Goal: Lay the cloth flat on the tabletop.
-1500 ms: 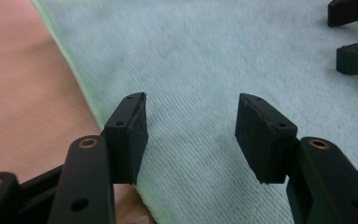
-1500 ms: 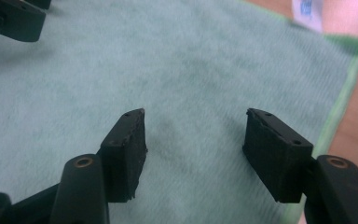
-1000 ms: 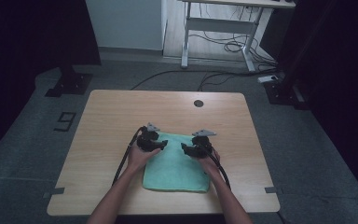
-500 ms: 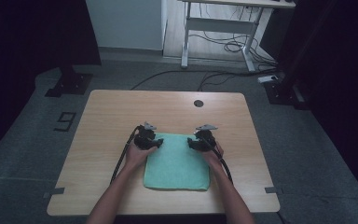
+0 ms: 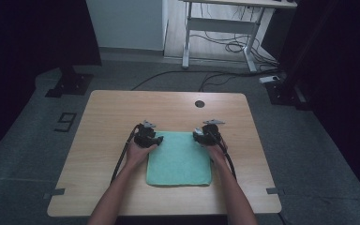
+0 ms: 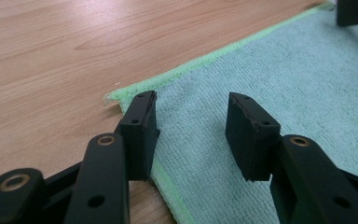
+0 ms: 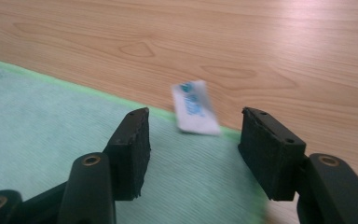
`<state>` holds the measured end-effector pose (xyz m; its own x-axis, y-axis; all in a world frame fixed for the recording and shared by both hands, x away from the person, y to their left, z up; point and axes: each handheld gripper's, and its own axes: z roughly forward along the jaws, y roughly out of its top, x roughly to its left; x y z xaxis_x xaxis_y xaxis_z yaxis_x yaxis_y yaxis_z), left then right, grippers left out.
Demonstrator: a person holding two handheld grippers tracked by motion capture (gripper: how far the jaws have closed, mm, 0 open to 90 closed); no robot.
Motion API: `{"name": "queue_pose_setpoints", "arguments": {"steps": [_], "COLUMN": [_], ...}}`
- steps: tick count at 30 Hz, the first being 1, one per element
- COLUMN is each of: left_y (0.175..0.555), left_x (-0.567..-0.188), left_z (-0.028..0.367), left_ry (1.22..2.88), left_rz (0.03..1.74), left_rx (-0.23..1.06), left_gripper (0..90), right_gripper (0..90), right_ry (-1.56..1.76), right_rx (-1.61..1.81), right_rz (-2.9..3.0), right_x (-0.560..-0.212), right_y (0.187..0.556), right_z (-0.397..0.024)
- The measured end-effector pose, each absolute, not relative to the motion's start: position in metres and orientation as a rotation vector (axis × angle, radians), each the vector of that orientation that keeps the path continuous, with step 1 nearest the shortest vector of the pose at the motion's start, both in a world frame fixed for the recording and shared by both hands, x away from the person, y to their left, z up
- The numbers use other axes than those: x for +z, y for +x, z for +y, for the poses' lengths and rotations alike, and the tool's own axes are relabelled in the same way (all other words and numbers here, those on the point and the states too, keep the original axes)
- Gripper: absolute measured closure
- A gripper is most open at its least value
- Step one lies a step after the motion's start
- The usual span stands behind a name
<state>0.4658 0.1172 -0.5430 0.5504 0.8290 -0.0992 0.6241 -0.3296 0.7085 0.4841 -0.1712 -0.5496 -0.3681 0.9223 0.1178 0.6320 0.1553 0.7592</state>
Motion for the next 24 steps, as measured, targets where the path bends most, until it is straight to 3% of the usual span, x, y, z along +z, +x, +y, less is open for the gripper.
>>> {"name": "queue_pose_setpoints", "arguments": {"steps": [10, 16, 24], "left_y": [0.453, 0.412, 0.36], "left_x": [-0.527, -0.508, -0.52], "left_z": [0.124, 0.128, 0.122], "left_ry": [2.02, 2.037, 2.094], "left_rz": [1.153, 1.085, 0.998], "left_rx": [0.389, 0.346, 0.268], "left_gripper": [49.3, 47.2, 46.7], "right_gripper": [43.0, 42.6, 38.9], "right_ry": [1.468, 1.368, 1.314], "right_rx": [1.156, 1.245, 1.242], "right_rz": [1.986, 2.051, 2.2], "right_x": [-0.527, -0.505, -0.524], "right_y": [0.463, 0.421, 0.367], "right_z": [-0.203, -0.197, -0.17]}}
